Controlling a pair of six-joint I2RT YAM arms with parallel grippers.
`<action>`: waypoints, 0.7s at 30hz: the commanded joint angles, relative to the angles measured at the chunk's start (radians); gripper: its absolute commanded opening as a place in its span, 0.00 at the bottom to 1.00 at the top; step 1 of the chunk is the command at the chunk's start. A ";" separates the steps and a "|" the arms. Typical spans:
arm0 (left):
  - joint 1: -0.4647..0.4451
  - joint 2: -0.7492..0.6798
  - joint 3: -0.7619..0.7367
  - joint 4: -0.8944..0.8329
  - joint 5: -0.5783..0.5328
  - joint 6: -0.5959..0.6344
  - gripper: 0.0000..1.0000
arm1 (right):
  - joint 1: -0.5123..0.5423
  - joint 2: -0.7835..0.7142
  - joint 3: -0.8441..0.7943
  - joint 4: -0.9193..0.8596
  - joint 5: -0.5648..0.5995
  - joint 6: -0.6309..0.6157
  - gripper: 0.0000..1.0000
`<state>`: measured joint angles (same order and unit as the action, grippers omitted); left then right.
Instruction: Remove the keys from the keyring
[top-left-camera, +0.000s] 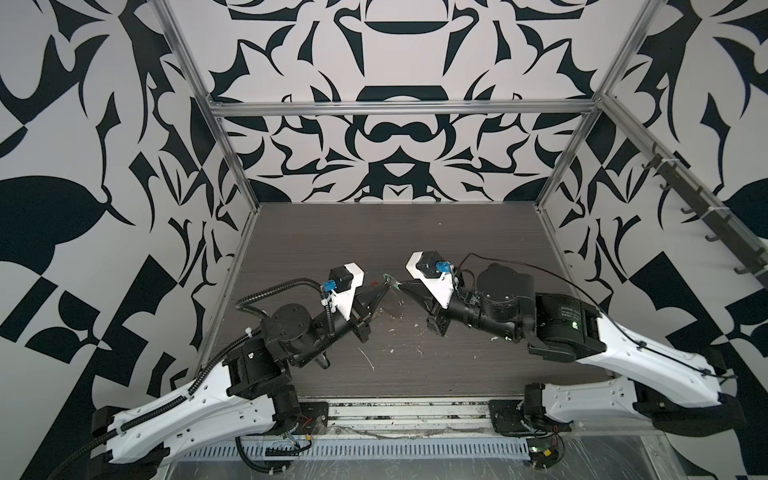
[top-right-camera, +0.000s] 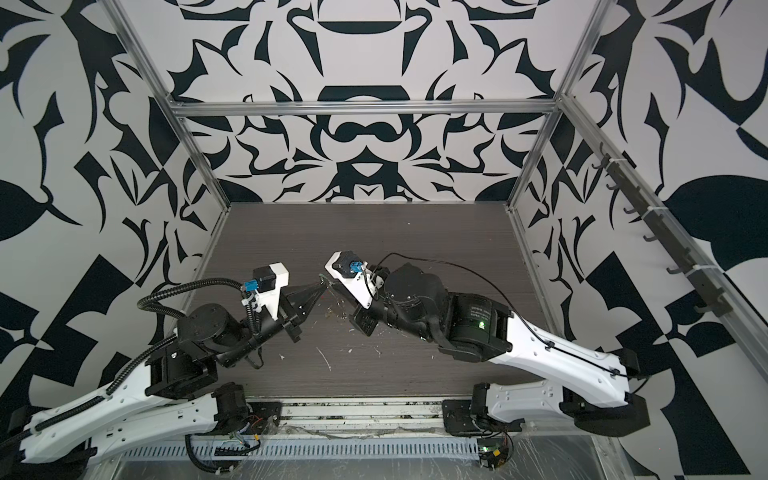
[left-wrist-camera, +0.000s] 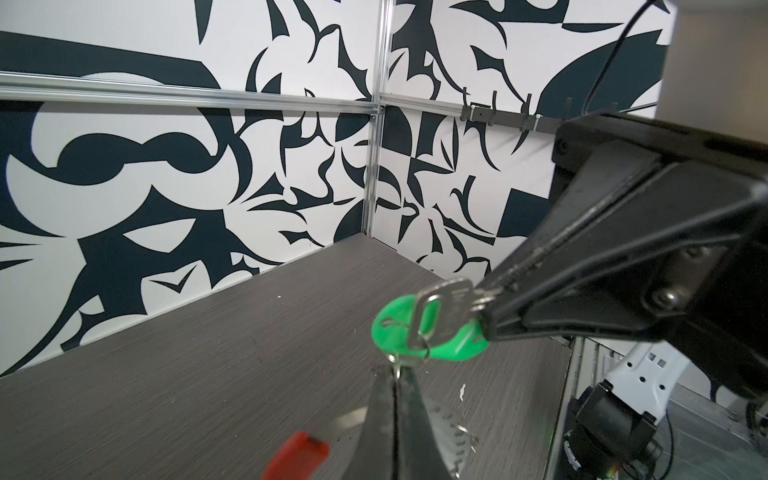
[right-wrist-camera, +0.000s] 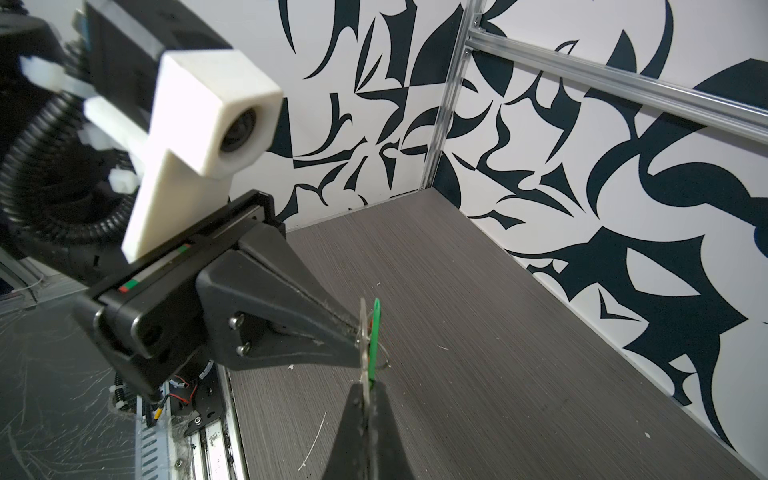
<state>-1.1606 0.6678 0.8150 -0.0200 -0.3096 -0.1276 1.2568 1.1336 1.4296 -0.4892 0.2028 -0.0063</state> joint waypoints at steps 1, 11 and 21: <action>-0.003 0.001 0.035 0.020 0.008 -0.018 0.01 | 0.005 -0.020 0.026 0.055 0.001 0.007 0.00; -0.003 -0.006 0.029 0.022 0.007 -0.023 0.01 | 0.006 -0.023 0.026 0.057 0.000 0.006 0.00; -0.002 -0.005 0.031 0.022 0.008 -0.026 0.00 | 0.007 -0.028 0.026 0.055 0.006 0.007 0.00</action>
<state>-1.1610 0.6704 0.8173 -0.0200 -0.3065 -0.1421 1.2568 1.1332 1.4296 -0.4892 0.2028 -0.0063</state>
